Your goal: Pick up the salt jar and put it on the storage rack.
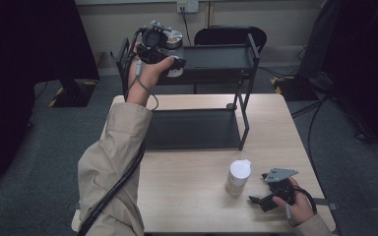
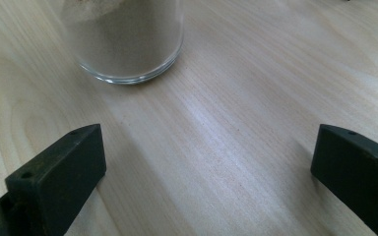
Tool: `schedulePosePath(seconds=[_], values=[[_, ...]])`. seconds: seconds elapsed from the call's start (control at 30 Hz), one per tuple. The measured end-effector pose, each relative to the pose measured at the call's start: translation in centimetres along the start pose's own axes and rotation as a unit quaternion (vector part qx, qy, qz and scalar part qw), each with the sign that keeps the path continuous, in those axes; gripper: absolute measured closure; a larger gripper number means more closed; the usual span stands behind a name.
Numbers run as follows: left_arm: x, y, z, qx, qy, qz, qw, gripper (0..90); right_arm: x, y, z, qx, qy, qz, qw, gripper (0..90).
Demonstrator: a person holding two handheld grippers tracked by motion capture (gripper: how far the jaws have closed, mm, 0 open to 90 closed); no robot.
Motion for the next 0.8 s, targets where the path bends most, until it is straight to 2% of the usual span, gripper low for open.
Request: schedulePosePath(seconds=[0.5, 0.8], values=[[2.0, 1.2, -0.6, -0.018, 0.009, 0.0, 0.9998, 30.9, 0.0, 0.0, 0.0, 0.0, 0.0, 0.0, 1.0, 0.0], [2.7, 1.4, -0.9, -0.03, 0.014, 0.002, 0.9994, 30.9, 0.0, 0.0, 0.0, 0.0, 0.0, 0.0, 1.0, 0.0]])
Point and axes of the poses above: each handheld gripper's, and its own axes: x roughly forward along the jaws, y roughly out of its top, z roughly to its right, the point moved 4 cm from there along x, roughly forward along the jaws, and after that the axes turned 5 degrees about -x, right-handed, at the moved point
